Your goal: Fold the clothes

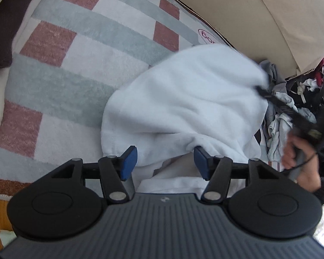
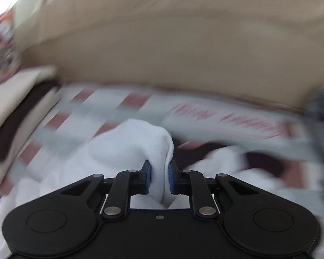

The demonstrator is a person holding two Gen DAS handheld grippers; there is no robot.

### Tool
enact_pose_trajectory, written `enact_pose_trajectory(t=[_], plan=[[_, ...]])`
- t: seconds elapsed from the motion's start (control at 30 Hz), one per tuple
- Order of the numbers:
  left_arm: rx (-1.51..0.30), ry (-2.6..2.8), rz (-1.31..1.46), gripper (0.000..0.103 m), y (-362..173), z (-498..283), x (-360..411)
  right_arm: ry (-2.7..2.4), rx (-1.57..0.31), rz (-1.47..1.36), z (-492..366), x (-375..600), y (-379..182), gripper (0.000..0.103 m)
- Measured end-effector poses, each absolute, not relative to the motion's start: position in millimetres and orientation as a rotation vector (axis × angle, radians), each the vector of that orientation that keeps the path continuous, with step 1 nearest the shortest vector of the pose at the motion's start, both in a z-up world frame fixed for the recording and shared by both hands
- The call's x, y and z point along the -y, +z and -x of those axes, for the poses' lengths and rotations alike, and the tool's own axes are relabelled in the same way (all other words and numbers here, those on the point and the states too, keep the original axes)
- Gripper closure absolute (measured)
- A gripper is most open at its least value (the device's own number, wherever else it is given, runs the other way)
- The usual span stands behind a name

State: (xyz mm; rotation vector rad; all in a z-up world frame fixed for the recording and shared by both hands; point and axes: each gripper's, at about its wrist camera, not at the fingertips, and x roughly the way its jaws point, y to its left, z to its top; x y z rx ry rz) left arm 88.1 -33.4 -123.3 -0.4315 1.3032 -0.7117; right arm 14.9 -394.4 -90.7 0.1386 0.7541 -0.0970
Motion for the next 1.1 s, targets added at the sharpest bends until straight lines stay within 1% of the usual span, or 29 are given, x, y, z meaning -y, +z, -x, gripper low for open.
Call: enact_pose_trajectory(t=[0.23, 0.37, 0.47, 0.6, 0.7, 0.73, 0.77, 0.8, 0.83, 0.97, 1.1], plan=[[-1.340, -0.804, 0.607, 0.046, -125.6, -92.5, 42.7, -0.313, -0.708, -0.212, 47.4, 422.3, -79.0, 0.085], [-1.336, -0.830, 0.603, 0.041, -121.8, -93.9, 62.0, -0.437, -0.678, -0.253, 83.0, 438.3, -72.3, 0.085], [-1.358, -0.855, 0.552, 0.038, -124.0, -93.2, 85.2, -0.497, -0.660, -0.282, 103.4, 445.8, -69.8, 0.084], [-1.403, -0.846, 0.413, 0.034, -130.8, -82.4, 115.8, -0.499, -0.649, -0.317, 115.1, 444.8, -72.6, 0.084], [-1.426, -0.845, 0.318, 0.033, -136.3, -69.5, 127.5, -0.500, -0.641, -0.344, 123.9, 444.1, -74.7, 0.084], [-1.417, -0.865, 0.307, 0.037, -138.1, -65.7, 129.5, -0.500, -0.639, -0.353, 126.8, 443.9, -75.4, 0.084], [-1.394, -0.872, 0.272, 0.067, -136.6, -62.4, 132.1, -0.501, -0.636, -0.361, 129.7, 443.6, -76.1, 0.084], [-1.371, -0.880, 0.237, 0.092, -135.0, -59.2, 134.7, -0.501, -0.633, -0.370, 132.7, 443.4, -76.7, 0.084], [-1.349, -0.887, 0.202, 0.097, -133.4, -56.0, 137.3, -0.501, -0.630, -0.379, 135.6, 443.1, -77.4, 0.084], [-1.153, -0.879, 0.109, 0.097, -95.0, -48.9, 128.4, -0.462, -0.596, -0.394, 143.1, 437.5, -72.9, 0.084], [-1.156, -0.864, 0.135, 0.097, -83.9, -56.0, 118.8, -0.434, -0.580, -0.385, 141.1, 429.7, -71.0, 0.084]])
